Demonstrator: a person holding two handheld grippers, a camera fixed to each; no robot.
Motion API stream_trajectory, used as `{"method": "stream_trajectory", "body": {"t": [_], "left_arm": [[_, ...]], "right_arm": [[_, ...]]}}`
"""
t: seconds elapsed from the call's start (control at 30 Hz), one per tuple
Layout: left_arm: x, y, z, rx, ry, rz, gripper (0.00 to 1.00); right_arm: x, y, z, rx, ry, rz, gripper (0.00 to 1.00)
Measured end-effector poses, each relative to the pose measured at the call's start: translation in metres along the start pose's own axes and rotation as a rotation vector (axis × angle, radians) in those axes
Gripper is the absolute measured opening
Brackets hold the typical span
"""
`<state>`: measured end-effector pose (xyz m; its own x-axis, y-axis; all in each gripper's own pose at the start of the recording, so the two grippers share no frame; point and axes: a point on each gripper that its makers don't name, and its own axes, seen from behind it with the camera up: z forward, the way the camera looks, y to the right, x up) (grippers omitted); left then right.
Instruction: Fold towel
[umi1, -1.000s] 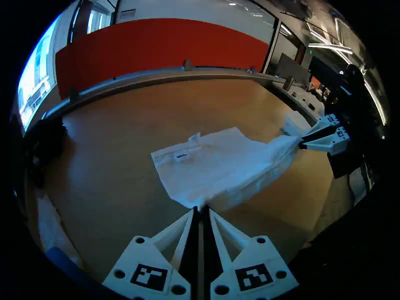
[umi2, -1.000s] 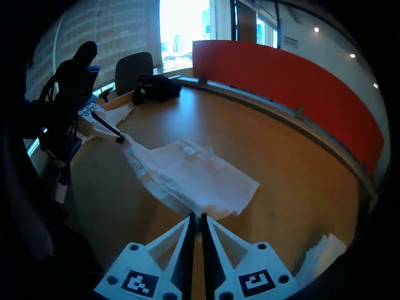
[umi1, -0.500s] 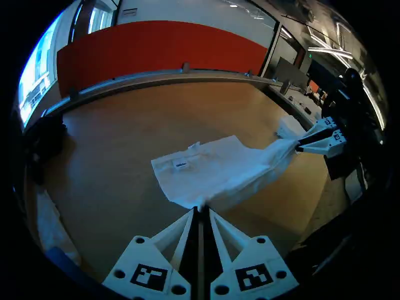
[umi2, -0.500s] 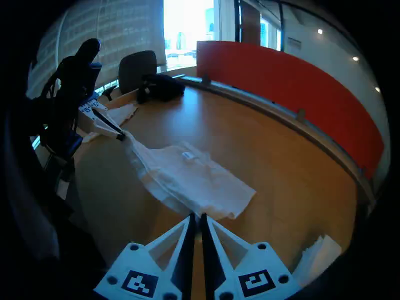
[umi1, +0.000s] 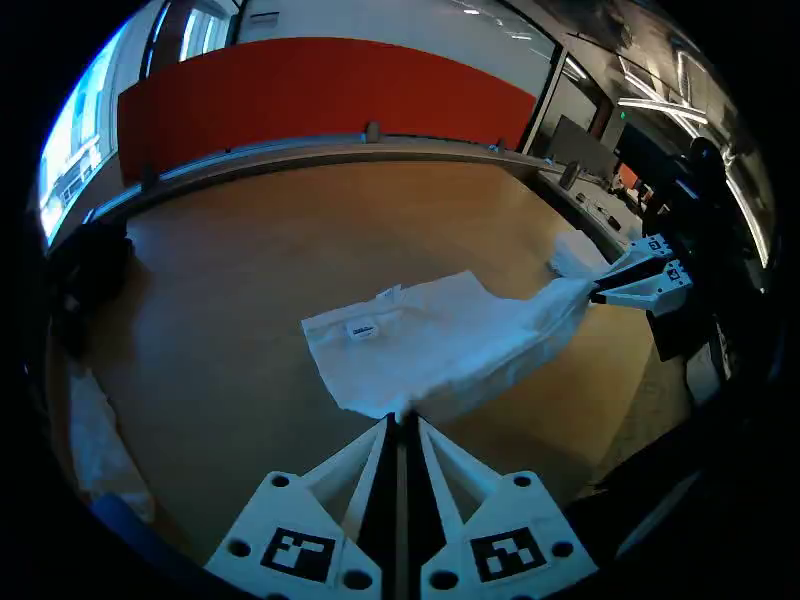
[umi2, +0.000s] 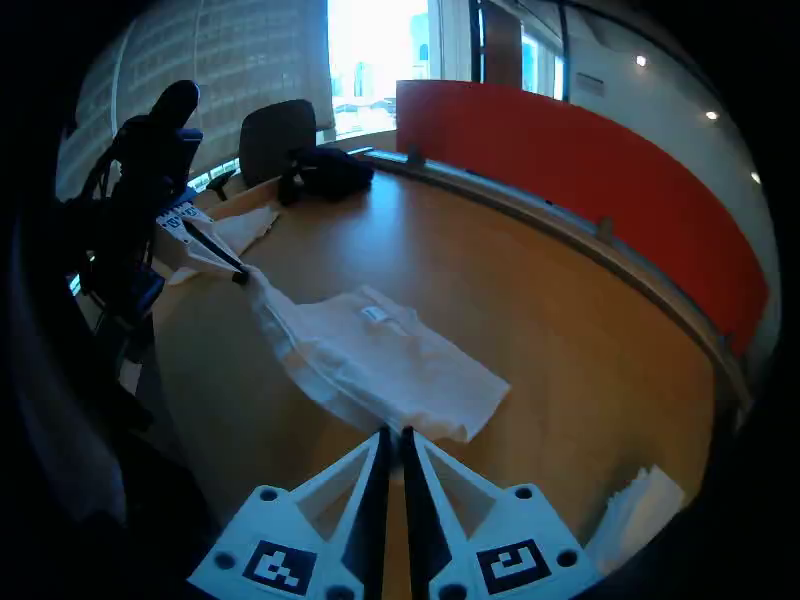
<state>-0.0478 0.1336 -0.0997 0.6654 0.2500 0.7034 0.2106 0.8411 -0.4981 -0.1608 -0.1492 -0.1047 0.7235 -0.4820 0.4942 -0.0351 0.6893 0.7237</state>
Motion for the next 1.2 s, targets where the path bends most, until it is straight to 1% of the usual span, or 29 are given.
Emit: {"method": "stream_trajectory", "body": {"t": [0.1,0.27,0.7,0.9,1.2], "left_arm": [[0.0,-0.001,0.001,-0.001,0.001,-0.005,0.05],[-0.001,-0.004,0.008,0.002,-0.001,-0.011,0.05],[-0.002,-0.018,0.039,0.016,-0.001,-0.055,0.05],[0.0,-0.026,0.053,0.029,-0.001,-0.061,0.05],[0.006,-0.035,0.069,0.04,-0.003,-0.058,0.05]], "right_arm": [[-0.001,0.001,0.001,-0.002,-0.005,0.0,0.09],[-0.003,0.004,0.006,-0.006,-0.012,-0.001,0.09],[-0.012,0.023,0.031,-0.02,-0.046,0.009,0.09],[-0.015,0.035,0.043,-0.028,-0.061,0.012,0.09],[-0.018,0.049,0.059,-0.033,-0.075,0.02,0.09]]}}
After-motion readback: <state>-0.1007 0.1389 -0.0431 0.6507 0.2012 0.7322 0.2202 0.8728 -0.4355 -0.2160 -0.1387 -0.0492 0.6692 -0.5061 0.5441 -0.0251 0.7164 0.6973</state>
